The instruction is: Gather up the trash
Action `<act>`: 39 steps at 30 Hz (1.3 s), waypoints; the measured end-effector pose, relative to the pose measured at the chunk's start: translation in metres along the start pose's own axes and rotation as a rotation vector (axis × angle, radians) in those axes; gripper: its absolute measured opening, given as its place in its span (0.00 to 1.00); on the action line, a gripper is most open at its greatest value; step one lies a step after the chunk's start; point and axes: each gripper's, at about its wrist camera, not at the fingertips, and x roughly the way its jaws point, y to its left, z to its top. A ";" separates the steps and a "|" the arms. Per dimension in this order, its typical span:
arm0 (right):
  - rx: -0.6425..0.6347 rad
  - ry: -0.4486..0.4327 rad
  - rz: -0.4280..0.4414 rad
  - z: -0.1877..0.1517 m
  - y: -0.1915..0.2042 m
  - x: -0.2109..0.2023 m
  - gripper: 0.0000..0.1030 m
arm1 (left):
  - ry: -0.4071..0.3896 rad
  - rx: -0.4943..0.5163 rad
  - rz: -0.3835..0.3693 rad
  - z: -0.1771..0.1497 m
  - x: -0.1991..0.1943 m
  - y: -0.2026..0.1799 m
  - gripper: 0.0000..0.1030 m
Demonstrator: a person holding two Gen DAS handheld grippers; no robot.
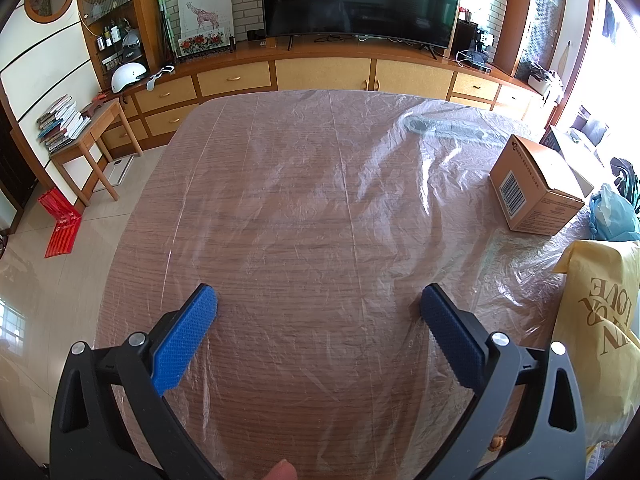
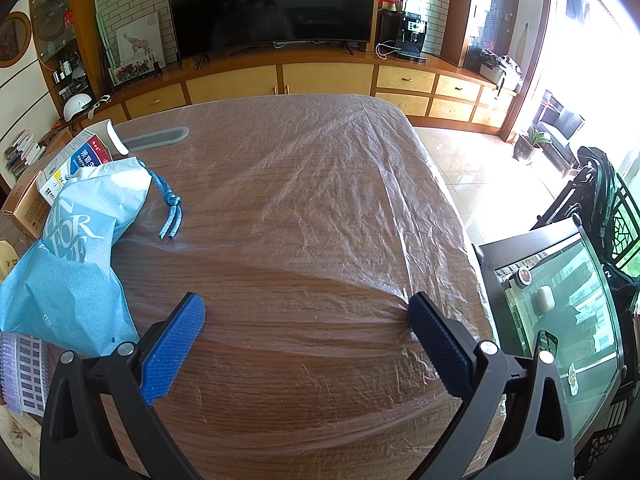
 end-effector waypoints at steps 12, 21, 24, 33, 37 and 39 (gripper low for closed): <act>0.000 0.000 0.000 0.000 0.000 0.000 0.97 | 0.000 0.000 0.000 0.000 0.000 0.000 0.99; 0.000 0.000 0.000 0.000 0.000 0.000 0.96 | 0.000 0.000 0.000 0.000 0.000 0.000 0.99; 0.000 0.000 0.000 0.000 0.000 0.000 0.96 | 0.000 0.000 0.000 0.000 0.000 0.000 0.99; 0.001 -0.001 -0.002 0.000 0.001 0.000 0.96 | 0.000 0.000 0.000 0.000 0.000 0.000 0.99; 0.004 -0.001 -0.005 0.000 0.001 0.000 0.96 | 0.000 0.000 0.000 0.000 0.000 0.000 0.99; 0.010 0.010 -0.009 0.003 0.001 0.000 0.96 | 0.000 0.000 0.000 0.000 0.000 0.000 0.99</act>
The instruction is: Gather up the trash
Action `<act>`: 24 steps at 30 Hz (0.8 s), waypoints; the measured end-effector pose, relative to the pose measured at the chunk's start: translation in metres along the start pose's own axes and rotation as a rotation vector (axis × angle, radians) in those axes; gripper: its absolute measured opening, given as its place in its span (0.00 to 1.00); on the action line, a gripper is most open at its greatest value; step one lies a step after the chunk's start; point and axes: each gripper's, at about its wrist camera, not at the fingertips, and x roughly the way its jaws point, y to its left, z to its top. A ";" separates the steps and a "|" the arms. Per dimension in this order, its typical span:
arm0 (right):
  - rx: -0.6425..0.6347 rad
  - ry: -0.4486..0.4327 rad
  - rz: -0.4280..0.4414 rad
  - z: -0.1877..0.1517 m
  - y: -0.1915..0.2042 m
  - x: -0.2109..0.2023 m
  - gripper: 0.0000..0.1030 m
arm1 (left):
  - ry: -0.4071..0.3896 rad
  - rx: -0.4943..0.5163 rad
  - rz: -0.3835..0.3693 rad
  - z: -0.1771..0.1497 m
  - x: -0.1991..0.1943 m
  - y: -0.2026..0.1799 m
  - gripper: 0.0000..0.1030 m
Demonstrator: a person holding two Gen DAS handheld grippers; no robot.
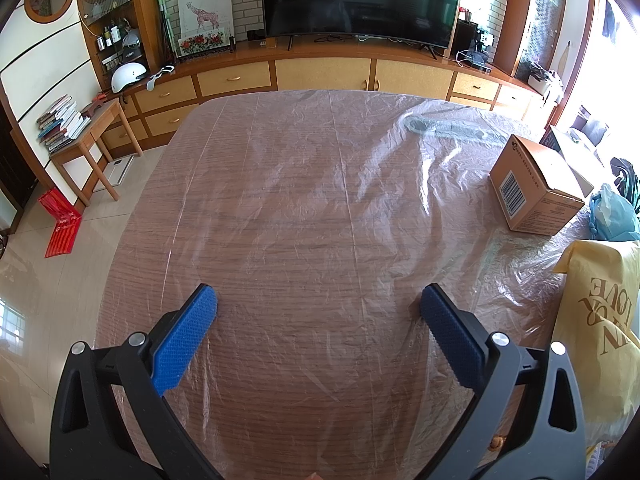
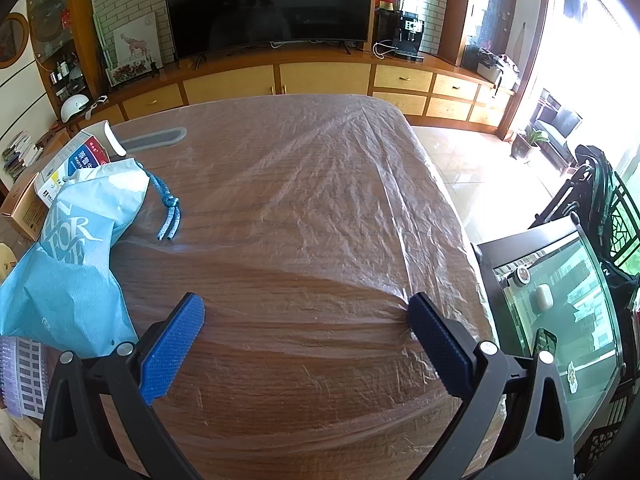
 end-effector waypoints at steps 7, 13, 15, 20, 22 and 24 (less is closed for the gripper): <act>0.057 -0.033 -0.081 0.002 -0.009 -0.032 0.96 | 0.076 -0.005 -0.014 0.004 -0.001 0.004 0.99; -0.041 -0.126 -0.035 -0.008 0.012 -0.101 0.96 | 0.053 -0.068 -0.144 0.018 -0.038 0.008 0.99; -0.100 -0.140 0.011 -0.017 0.028 -0.122 0.96 | 0.042 -0.044 -0.214 0.018 -0.054 -0.003 0.99; -0.212 -0.139 0.168 -0.045 0.077 -0.150 0.96 | 0.032 0.098 -0.337 0.016 -0.080 -0.050 0.99; -0.243 -0.119 0.204 -0.056 0.092 -0.148 0.96 | 0.049 0.130 -0.396 0.015 -0.084 -0.070 0.99; -0.280 -0.096 0.215 -0.064 0.111 -0.144 0.96 | 0.074 0.142 -0.444 0.014 -0.083 -0.086 0.99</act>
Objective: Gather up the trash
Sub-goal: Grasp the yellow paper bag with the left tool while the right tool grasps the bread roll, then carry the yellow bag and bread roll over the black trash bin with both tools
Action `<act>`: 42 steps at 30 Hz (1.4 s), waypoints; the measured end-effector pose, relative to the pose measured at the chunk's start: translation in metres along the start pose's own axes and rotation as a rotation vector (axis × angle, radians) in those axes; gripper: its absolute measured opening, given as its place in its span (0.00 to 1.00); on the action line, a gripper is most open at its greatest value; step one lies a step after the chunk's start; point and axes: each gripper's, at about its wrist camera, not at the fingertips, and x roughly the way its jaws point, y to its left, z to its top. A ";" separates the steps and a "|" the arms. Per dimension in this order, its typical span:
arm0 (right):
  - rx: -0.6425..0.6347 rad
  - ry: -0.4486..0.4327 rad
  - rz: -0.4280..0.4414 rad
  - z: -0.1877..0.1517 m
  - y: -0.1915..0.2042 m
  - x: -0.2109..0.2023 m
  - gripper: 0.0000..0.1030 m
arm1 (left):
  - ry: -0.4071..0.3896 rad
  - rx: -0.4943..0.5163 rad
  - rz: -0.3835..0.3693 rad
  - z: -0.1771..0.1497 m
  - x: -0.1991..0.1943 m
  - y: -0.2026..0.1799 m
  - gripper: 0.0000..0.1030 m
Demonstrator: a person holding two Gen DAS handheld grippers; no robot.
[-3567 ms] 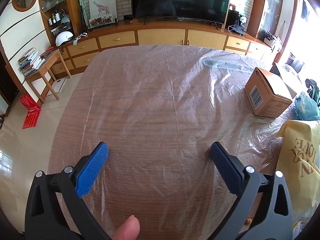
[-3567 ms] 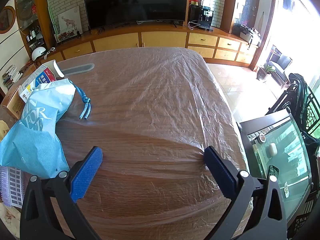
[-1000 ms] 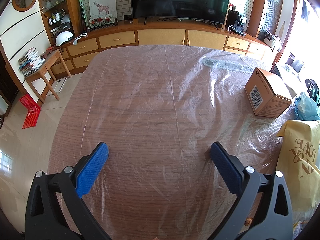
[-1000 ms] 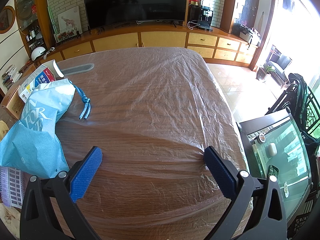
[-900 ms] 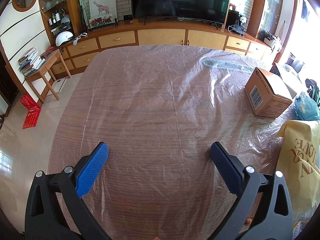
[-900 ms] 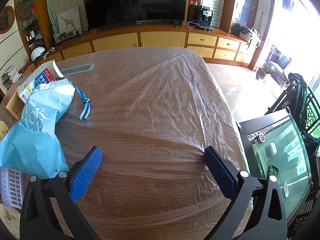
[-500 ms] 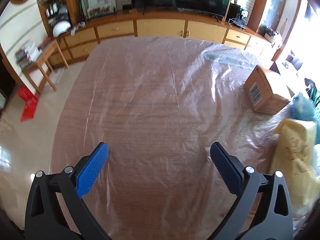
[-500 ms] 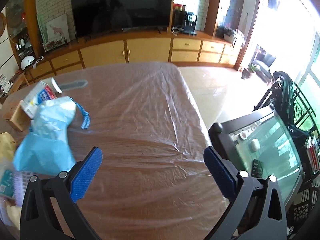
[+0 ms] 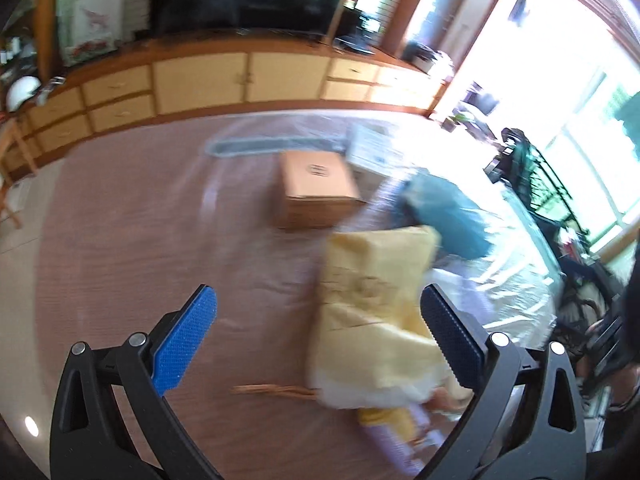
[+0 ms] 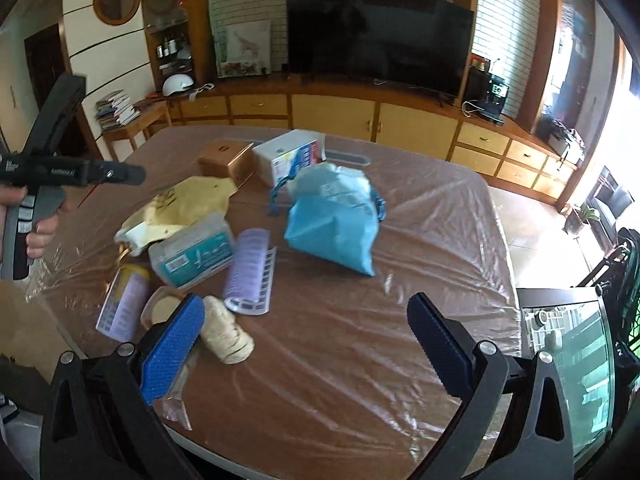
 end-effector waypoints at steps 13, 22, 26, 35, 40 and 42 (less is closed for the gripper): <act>-0.057 0.094 0.111 -0.017 0.040 0.041 0.76 | 0.178 -0.027 -0.123 0.010 0.061 -0.010 0.85; -0.032 0.166 0.205 -0.019 0.030 0.063 0.53 | 0.250 -0.054 -0.221 0.005 0.077 -0.001 0.75; -0.029 0.177 0.233 -0.018 0.031 0.070 0.27 | 0.252 -0.055 -0.222 0.004 0.078 -0.001 0.52; 0.019 0.130 0.232 -0.004 0.028 0.063 0.23 | 0.161 -0.007 -0.119 0.008 0.053 -0.007 0.47; 0.050 0.099 0.236 0.001 0.024 0.050 0.23 | 0.094 0.006 -0.053 0.006 0.035 -0.011 0.46; 0.074 0.084 0.242 0.003 0.021 0.043 0.23 | 0.073 0.004 -0.032 0.006 0.028 -0.011 0.46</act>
